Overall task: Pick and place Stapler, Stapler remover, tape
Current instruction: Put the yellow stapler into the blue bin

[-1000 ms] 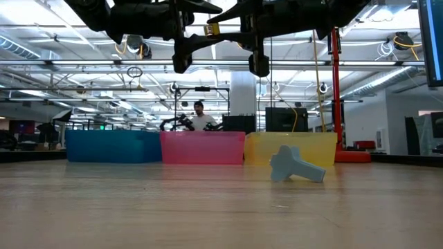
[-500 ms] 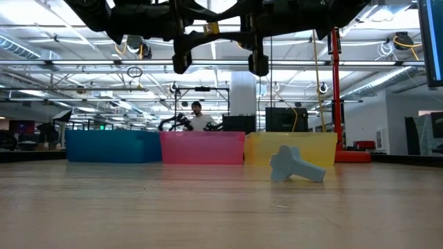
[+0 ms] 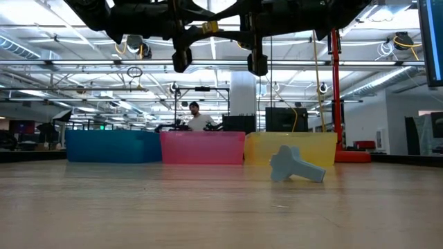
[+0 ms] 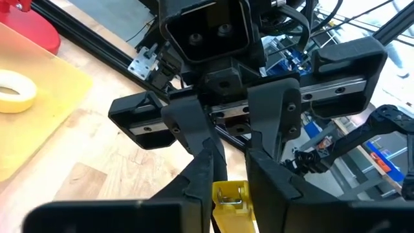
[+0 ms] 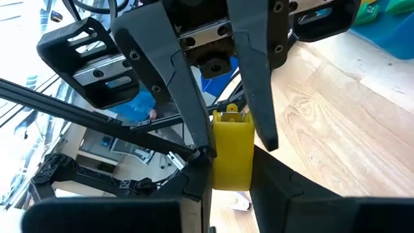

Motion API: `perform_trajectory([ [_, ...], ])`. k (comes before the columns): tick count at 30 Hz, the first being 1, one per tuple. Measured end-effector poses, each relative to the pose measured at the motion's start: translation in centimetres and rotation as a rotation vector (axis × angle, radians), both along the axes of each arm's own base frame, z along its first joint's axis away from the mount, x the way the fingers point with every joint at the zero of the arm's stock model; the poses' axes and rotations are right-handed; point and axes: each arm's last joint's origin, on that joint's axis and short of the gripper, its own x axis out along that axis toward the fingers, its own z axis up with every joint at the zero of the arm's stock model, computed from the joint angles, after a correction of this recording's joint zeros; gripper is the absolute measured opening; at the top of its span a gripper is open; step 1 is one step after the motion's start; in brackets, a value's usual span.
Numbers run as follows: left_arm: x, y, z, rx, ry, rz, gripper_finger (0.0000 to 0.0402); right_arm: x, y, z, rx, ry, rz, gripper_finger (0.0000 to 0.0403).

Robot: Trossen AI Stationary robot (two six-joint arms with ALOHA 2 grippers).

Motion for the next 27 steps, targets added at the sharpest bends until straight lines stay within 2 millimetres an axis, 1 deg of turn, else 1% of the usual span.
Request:
perform_trajectory([
  [6, 0.0, 0.0, 0.0, 0.011, 0.000, -0.003, 0.0071, 0.0, 0.0, 0.0, -0.006, -0.003, 0.000, 0.0069],
  [10, 0.0, 0.2, -0.1, 0.016, 0.002, 0.002, 0.0071, 0.0, 0.0, 0.0, -0.040, -0.010, 0.005, 0.0084],
  [14, -0.2, 0.7, 0.1, 0.018, 0.000, 0.011, 0.0069, 0.0, -0.1, 0.0, -0.071, -0.012, 0.004, 0.0111],
  [21, -0.7, 1.4, 0.3, 0.014, 0.004, 0.003, 0.0068, 0.0, -0.1, 0.0, -0.082, -0.002, 0.007, 0.0172],
  [27, -1.3, 1.9, 0.3, 0.020, 0.048, 0.021, 0.0067, -0.1, -0.3, -0.2, -0.096, 0.022, 0.009, 0.0219],
])
